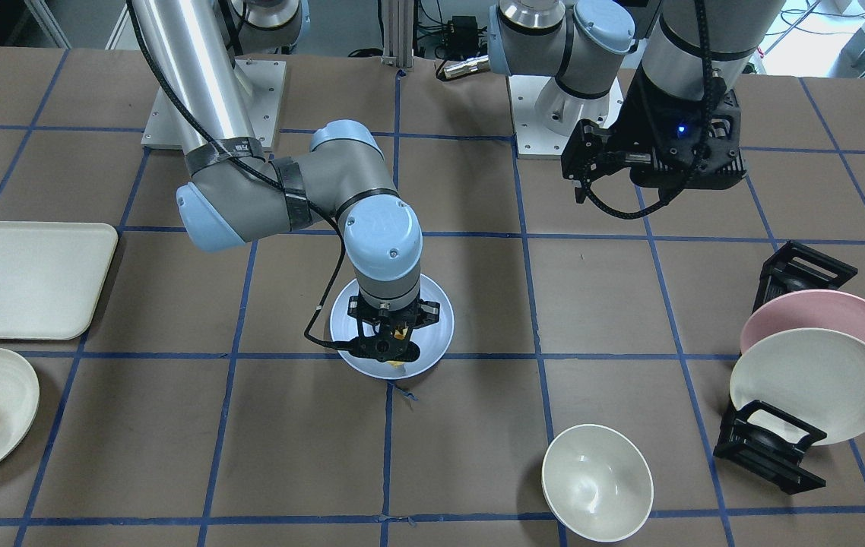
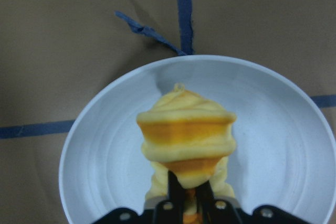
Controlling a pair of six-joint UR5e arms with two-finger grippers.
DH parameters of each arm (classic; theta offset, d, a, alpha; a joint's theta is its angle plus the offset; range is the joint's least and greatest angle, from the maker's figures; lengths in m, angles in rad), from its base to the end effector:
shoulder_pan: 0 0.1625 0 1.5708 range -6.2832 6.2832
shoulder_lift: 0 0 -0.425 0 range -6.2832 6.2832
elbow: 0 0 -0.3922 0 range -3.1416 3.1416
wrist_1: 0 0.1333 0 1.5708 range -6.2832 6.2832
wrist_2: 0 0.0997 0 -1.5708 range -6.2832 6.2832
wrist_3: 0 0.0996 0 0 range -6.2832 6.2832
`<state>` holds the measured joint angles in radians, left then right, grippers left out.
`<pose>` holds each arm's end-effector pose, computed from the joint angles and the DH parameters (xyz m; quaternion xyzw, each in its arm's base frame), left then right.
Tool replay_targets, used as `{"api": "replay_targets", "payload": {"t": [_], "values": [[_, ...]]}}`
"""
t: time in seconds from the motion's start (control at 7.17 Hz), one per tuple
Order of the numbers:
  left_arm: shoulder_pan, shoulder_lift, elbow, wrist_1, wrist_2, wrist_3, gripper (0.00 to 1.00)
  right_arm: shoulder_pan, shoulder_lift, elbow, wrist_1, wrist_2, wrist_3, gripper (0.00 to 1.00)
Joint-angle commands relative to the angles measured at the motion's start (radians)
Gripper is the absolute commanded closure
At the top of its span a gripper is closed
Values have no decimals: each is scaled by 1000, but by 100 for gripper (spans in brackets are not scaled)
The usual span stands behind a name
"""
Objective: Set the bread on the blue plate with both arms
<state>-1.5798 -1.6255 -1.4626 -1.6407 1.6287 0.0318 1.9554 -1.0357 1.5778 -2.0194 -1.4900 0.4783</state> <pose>-0.1321 -0.5118 0.5068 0.0206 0.9993 0.0085 0.0289 0.3721 -0.5427 0.2176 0.0486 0.9969 0.0593 0.0171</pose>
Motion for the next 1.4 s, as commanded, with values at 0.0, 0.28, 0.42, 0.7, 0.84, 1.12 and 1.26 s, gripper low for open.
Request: {"api": "replay_targets", "payload": {"t": [0.0,0.28,0.42,0.7,0.84,1.12,1.26], "values": [[-6,-4,2,38,-41,-12,0,-1,-6,8,1,-3,0,0],[1,9,-7,38,-90,3,0,-1,-27,8,14,-6,23,0],[1,9,-7,36,-87,3,0,-7,-49,8,34,-10,26,0],[1,12,-5,36,-85,5,0,-99,-157,11,218,-22,-18,0],[1,15,-5,36,-85,3,0,-174,-218,7,276,-24,-56,0],[1,16,-7,36,-87,0,0,-327,-328,-8,403,-105,-200,0],[-2,15,-7,30,-87,5,0,-386,-378,-10,415,-90,-283,0]]}}
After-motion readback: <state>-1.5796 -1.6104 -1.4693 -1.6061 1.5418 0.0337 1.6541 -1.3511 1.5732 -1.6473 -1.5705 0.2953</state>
